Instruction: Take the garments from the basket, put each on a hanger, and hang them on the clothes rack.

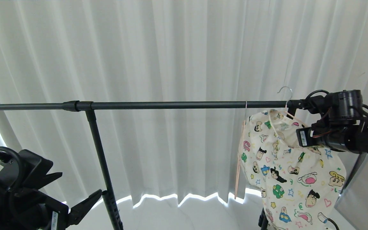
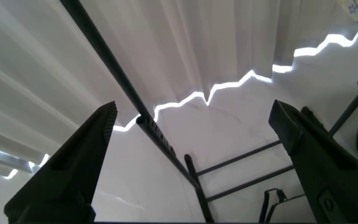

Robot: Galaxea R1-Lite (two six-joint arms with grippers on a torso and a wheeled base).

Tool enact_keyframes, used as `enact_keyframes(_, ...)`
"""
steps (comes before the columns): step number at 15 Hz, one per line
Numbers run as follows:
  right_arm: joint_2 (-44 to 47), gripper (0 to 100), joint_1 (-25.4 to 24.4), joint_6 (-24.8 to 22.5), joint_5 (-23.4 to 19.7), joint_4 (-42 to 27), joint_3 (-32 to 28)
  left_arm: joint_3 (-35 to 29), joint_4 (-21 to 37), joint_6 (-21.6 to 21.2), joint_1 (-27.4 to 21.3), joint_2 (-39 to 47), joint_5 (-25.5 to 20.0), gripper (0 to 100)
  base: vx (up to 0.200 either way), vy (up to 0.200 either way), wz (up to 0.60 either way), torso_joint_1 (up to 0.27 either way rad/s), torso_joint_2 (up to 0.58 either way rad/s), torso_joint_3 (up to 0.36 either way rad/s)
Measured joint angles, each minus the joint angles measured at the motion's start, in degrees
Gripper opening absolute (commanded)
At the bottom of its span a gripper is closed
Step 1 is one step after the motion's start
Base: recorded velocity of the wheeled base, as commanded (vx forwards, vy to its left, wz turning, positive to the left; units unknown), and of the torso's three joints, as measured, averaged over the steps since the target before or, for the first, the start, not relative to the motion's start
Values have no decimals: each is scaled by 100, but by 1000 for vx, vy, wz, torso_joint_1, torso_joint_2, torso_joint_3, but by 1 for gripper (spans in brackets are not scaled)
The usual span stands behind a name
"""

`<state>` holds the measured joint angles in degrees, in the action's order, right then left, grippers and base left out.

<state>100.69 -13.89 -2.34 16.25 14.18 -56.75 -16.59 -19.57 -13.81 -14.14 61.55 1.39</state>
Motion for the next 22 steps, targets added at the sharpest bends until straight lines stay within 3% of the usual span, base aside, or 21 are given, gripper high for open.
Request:
enact_keyframes(3, 361, 0, 24, 0, 6, -15, -221, 4, 0, -6, 0, -15, 6, 100, 0, 0, 0, 0, 0, 0)
enact_keyframes(9, 510, 0, 11, 16, 11, -26, -26, 20, 0, -9, 0, 0, 2, 100, 0, 0, 0, 0, 0, 0)
enact_keyframes(10, 510, 100, 5, 60, 11, -24, -26, 20, 0, -9, 0, 2, 2, 100, 0, 0, 0, 0, 0, 0)
enact_keyframes(14, 239, 100, -155, 469, 15, -39, -20, 26, -2, -6, 4, -6, 6, 100, 0, 0, 0, 0, 0, 0)
enact_keyframes(17, -461, 100, -397, 619, 20, -457, 83, 33, 0, -9, 15, -30, 9, 100, 0, 0, 0, 0, 0, 0)
enact_keyframes(19, -1129, 100, -479, 622, 74, -1175, 207, 34, 0, -9, 48, -50, 143, 100, 0, 0, 0, 0, 0, 0)
enact_keyframes(22, -2325, 100, -510, 510, 315, -3163, 358, 33, 0, -1, 83, -63, 607, 100, 0, 0, 0, 0, 0, 0)
